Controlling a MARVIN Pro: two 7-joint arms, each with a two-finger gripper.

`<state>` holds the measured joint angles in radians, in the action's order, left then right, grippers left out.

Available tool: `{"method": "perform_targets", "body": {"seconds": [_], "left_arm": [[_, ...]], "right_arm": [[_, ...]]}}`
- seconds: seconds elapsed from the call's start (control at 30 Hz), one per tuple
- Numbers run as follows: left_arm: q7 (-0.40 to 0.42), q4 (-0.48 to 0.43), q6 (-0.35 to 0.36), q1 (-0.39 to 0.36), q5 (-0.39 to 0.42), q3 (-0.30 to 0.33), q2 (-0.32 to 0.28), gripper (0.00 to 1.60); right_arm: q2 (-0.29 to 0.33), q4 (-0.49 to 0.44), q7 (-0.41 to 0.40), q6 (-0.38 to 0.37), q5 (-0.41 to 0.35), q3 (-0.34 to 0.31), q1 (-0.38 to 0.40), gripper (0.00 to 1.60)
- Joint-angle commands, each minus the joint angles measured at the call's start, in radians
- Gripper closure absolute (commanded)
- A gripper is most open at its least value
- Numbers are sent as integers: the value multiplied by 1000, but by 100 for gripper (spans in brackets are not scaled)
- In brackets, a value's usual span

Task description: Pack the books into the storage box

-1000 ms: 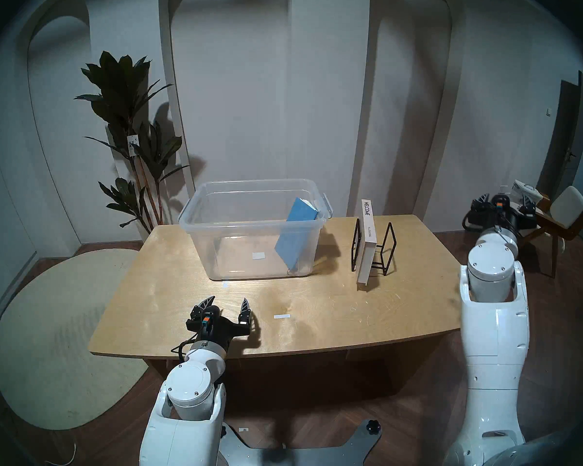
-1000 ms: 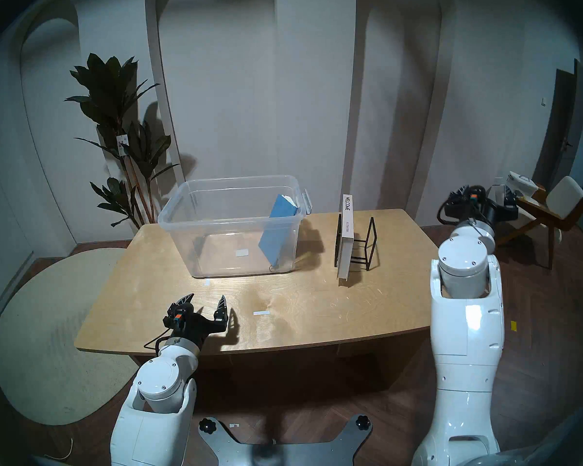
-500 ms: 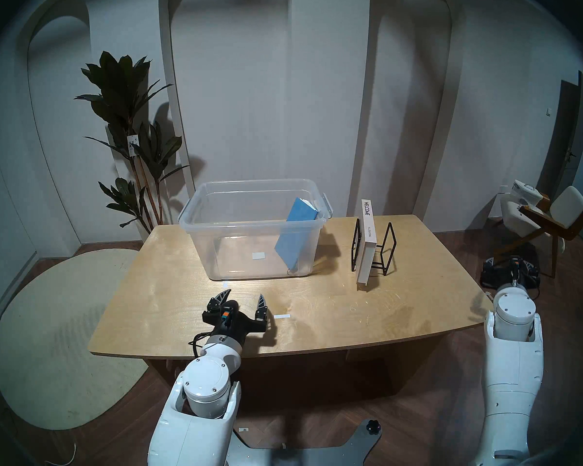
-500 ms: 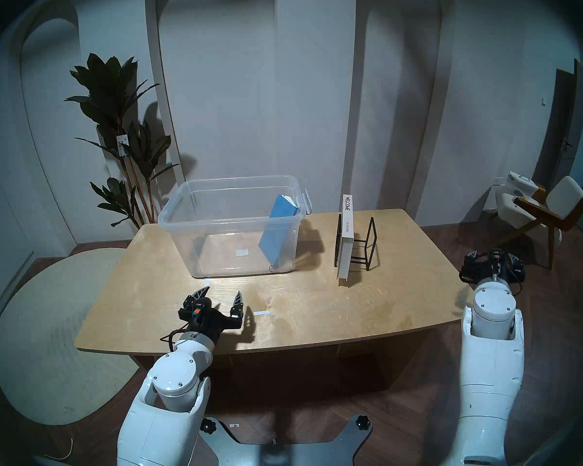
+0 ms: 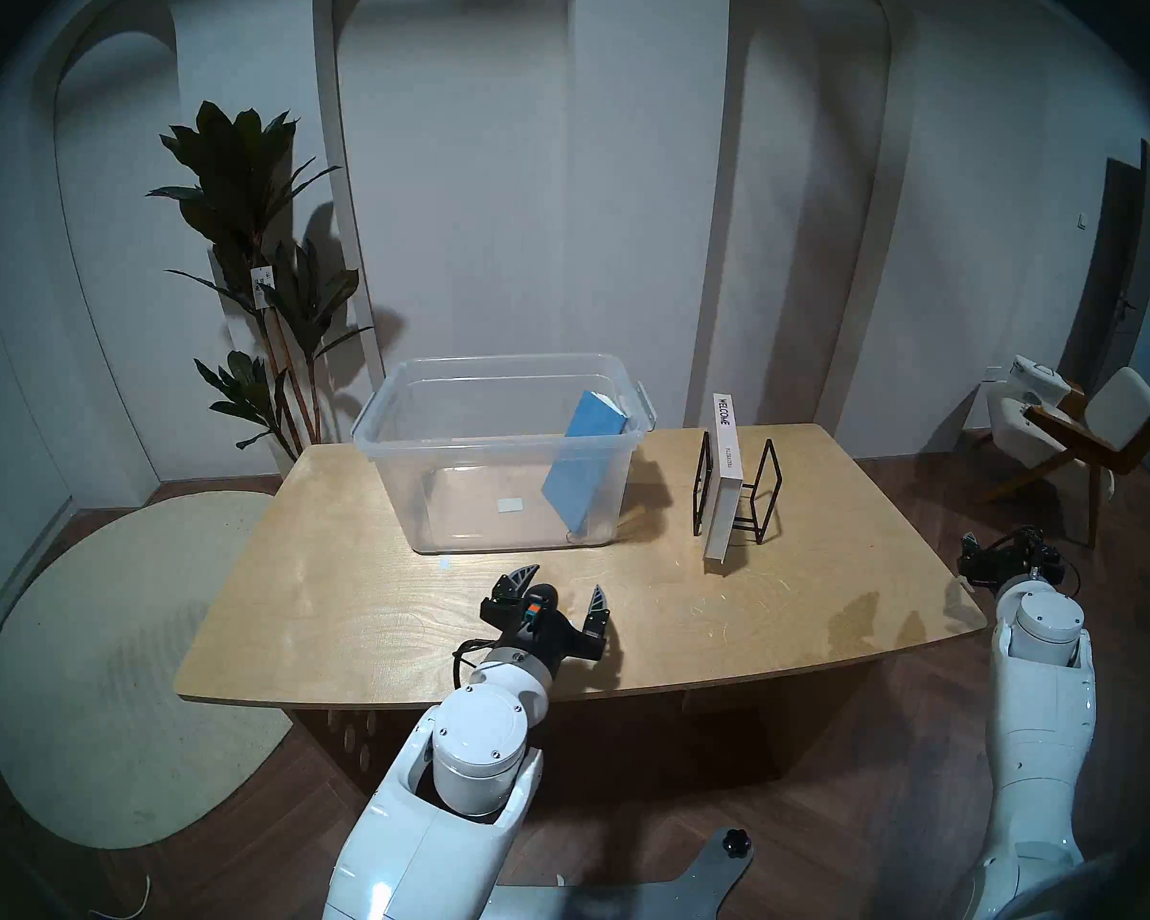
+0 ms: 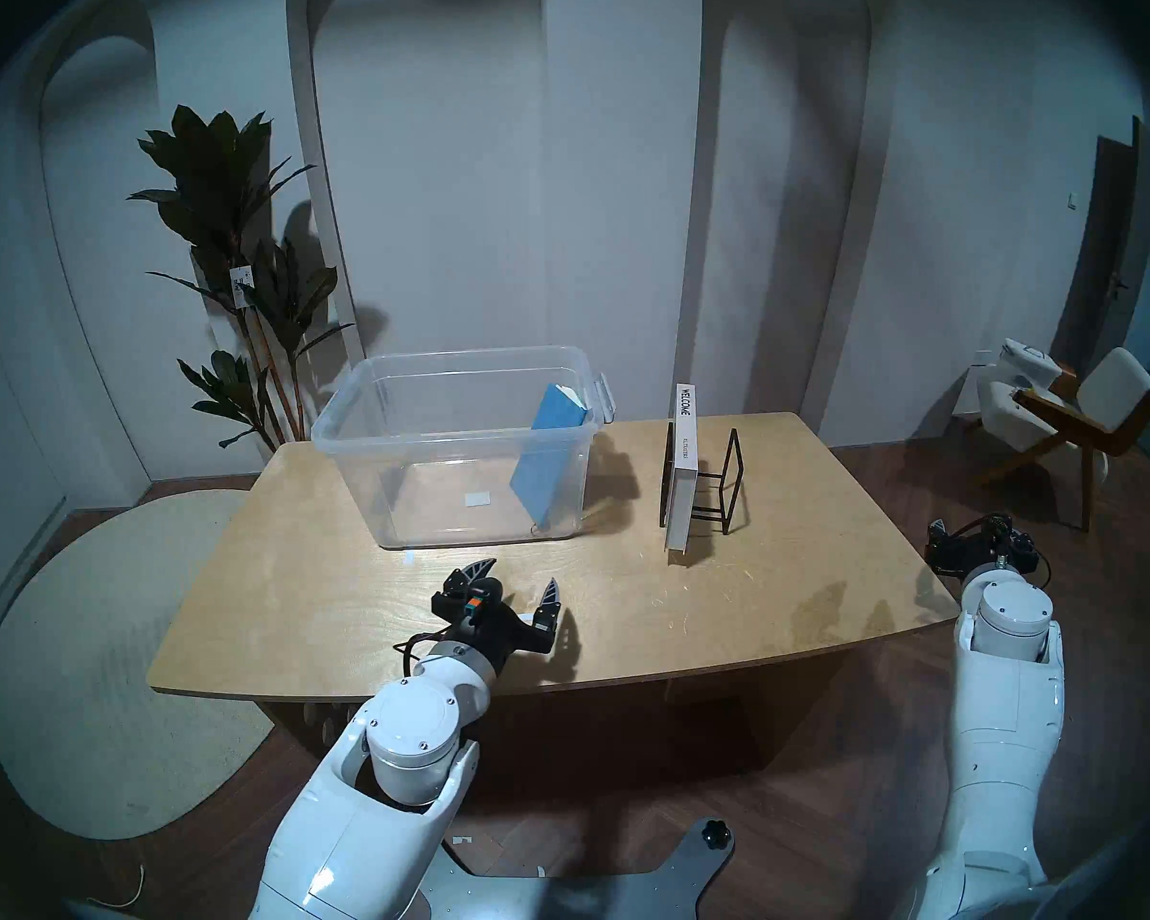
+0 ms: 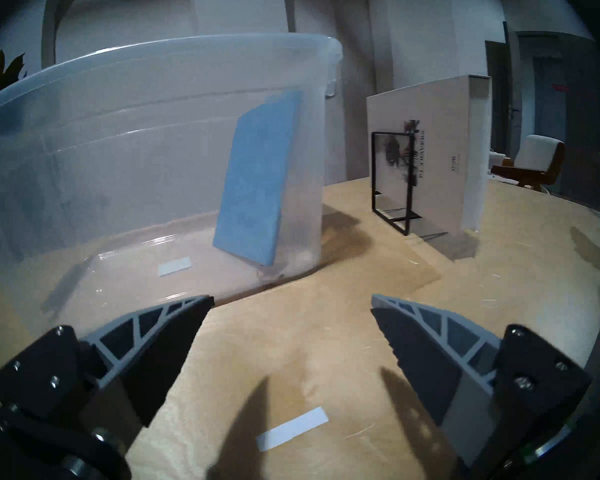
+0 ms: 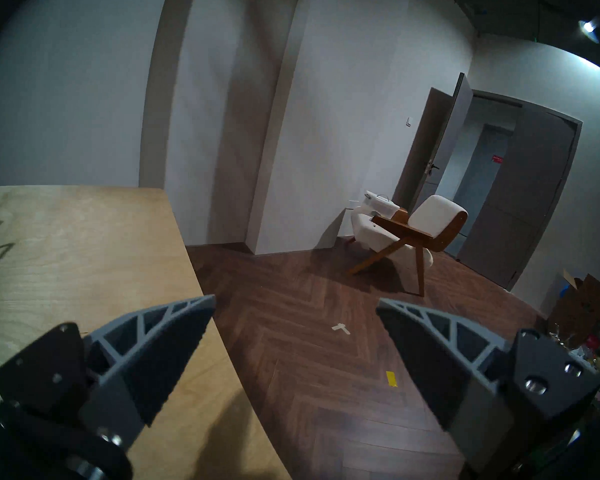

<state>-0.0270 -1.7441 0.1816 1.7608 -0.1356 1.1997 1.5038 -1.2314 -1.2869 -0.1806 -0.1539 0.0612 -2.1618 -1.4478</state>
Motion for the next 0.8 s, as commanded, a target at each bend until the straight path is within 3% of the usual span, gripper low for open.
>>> {"method": "perform_targets", "body": {"seconds": [0.0, 0.4, 0.77], "left_arm": [[-41, -12, 30, -96, 3, -88, -19, 0], [-168, 40, 109, -190, 44, -202, -19, 0], [-301, 70, 140, -260, 98, -274, -7, 0]], "right_arm": [[81, 61, -96, 64, -35, 15, 75, 0], [154, 212, -290, 118, -99, 26, 140, 0], [195, 244, -431, 213, -166, -21, 150, 0]]}}
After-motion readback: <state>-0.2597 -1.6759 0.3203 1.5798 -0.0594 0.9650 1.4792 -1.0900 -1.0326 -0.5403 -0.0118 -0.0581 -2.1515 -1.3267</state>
